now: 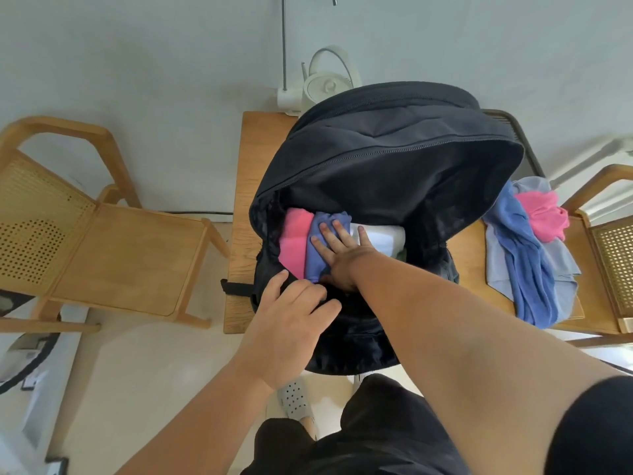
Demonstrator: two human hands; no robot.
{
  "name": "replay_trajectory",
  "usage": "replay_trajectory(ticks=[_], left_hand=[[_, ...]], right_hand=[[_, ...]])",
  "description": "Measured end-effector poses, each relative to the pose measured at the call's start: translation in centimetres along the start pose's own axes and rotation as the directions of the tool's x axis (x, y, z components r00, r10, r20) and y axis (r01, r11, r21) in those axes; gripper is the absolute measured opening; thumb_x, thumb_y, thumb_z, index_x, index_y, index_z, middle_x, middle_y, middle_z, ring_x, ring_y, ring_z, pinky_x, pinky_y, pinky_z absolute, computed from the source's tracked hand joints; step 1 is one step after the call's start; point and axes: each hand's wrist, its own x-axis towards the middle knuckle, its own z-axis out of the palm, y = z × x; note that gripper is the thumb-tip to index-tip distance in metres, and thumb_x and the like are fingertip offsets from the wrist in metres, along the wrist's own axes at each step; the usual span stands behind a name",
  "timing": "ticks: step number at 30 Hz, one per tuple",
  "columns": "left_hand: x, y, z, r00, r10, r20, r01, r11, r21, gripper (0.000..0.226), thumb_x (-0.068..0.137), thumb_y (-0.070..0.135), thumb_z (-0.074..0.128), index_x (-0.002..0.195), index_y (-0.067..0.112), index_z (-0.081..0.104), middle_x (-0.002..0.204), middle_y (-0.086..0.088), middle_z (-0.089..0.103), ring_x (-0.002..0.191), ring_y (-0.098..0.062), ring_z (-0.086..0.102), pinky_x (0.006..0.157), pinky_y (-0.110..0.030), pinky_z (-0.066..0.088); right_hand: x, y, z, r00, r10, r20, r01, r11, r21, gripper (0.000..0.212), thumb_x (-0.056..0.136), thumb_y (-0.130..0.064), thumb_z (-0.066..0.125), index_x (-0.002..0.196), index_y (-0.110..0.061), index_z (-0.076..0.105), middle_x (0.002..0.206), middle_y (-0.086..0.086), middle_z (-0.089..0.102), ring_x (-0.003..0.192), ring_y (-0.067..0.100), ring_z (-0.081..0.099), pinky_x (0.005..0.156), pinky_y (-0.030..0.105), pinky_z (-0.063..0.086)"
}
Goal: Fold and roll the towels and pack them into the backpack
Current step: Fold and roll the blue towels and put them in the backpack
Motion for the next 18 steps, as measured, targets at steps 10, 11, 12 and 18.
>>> replay_trajectory(ticks=[10,11,12,18], left_hand=[[1.7,0.8,-1.4,0.998,-0.037,0.051,0.038,0.999,-0.013,0.025,0.083,0.026,0.064,0.107,0.019,0.068,0.1,0.001,0.063,0.099,-0.025,0.059,0.103,-0.048,0.042],[2.3,1.1,-1.5,0.997,-0.039,0.068,0.04,0.999,-0.026,0.029,0.082,0.033,0.065,0.108,0.019,0.068,0.098,0.002,0.062,0.097,-0.024,0.059,0.099,-0.045,0.043],[3.0,1.6,-1.5,0.996,-0.027,0.09,0.03,0.999,-0.029,0.034,0.082,0.039,0.065,0.109,0.019,0.067,0.097,0.003,0.062,0.095,-0.024,0.058,0.095,-0.042,0.044],[6.6,5.0,-0.5,0.979,0.112,0.17,-0.112,0.994,-0.011,0.043,0.08,0.028,0.076,0.121,0.019,0.064,0.085,0.002,0.066,0.074,-0.022,0.06,0.058,-0.035,0.047]], right_hand=[[-7.2,1.0,-3.7,0.917,0.017,-0.4,0.151,0.91,0.386,0.071,0.097,-0.057,0.05,0.156,-0.023,0.03,0.161,0.006,0.03,0.151,0.028,0.02,0.12,0.047,0.025],[-8.7,1.7,-3.6,0.837,0.091,-0.54,0.183,0.883,0.433,0.059,0.096,-0.052,0.054,0.146,-0.021,0.047,0.146,0.006,0.051,0.139,0.027,0.04,0.11,0.044,0.039],[-10.3,2.7,-3.2,0.723,0.184,-0.666,0.203,0.865,0.459,0.046,0.096,-0.047,0.058,0.132,-0.019,0.062,0.124,0.004,0.064,0.121,0.025,0.053,0.098,0.04,0.047],[-15.3,7.7,1.3,0.252,0.801,-0.543,0.133,0.527,0.839,0.027,0.086,-0.036,0.068,0.103,-0.017,0.059,0.099,-0.002,0.056,0.096,0.017,0.051,0.087,0.04,0.047]])
